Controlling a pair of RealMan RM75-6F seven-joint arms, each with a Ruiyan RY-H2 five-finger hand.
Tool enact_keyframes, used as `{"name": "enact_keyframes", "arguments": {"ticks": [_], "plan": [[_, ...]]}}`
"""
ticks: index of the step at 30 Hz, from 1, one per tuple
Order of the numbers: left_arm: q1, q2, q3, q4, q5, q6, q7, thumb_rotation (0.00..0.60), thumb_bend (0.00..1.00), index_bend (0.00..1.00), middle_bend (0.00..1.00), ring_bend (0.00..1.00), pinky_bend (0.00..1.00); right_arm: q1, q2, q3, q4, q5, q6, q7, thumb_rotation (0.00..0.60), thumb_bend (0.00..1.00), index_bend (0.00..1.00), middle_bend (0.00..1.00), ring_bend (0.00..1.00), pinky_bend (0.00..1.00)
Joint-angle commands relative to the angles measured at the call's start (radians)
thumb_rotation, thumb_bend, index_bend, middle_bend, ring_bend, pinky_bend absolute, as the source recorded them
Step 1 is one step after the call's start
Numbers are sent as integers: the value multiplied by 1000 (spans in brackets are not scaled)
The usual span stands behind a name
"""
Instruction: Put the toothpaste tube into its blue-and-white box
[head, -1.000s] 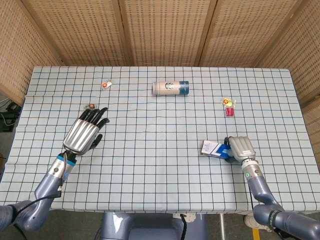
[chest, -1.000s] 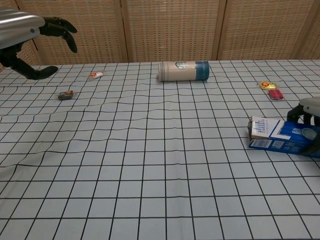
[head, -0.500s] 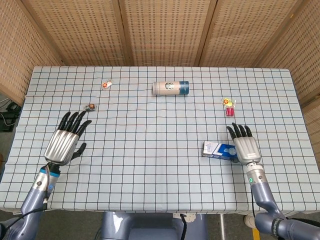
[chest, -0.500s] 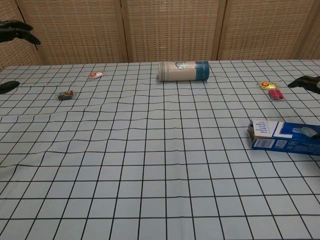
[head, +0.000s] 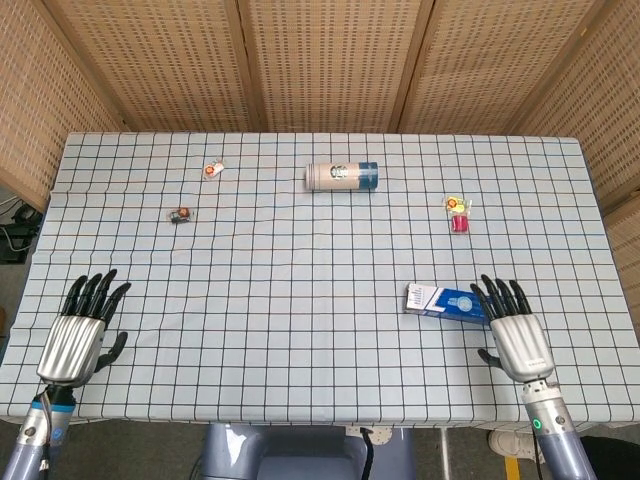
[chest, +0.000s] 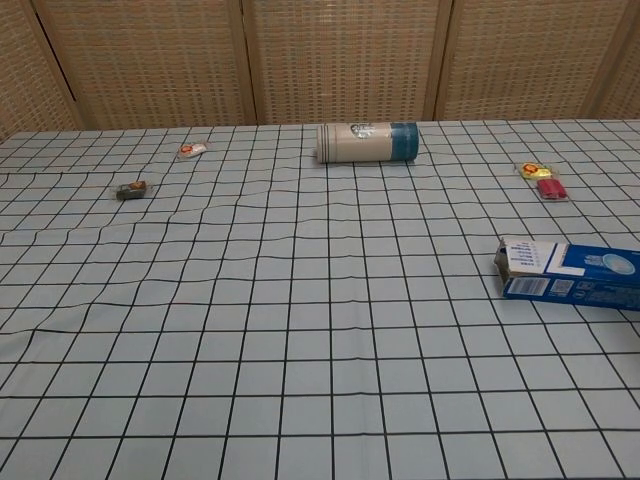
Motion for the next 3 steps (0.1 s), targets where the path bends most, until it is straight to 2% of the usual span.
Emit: {"name": "enact_keyframes", "arguments": {"ticks": [1, 3], "plan": [[36, -5, 14, 28, 30, 17, -18, 600, 364, 108, 0, 0, 0, -37, -6, -25, 22, -44, 35, 28, 600, 193, 0, 0, 0, 0], [55, -7, 13, 41, 43, 23, -30, 600, 364, 108, 0, 0, 0, -52, -9, -31, 34, -65, 51, 42, 600, 193, 0, 0, 0, 0]]}}
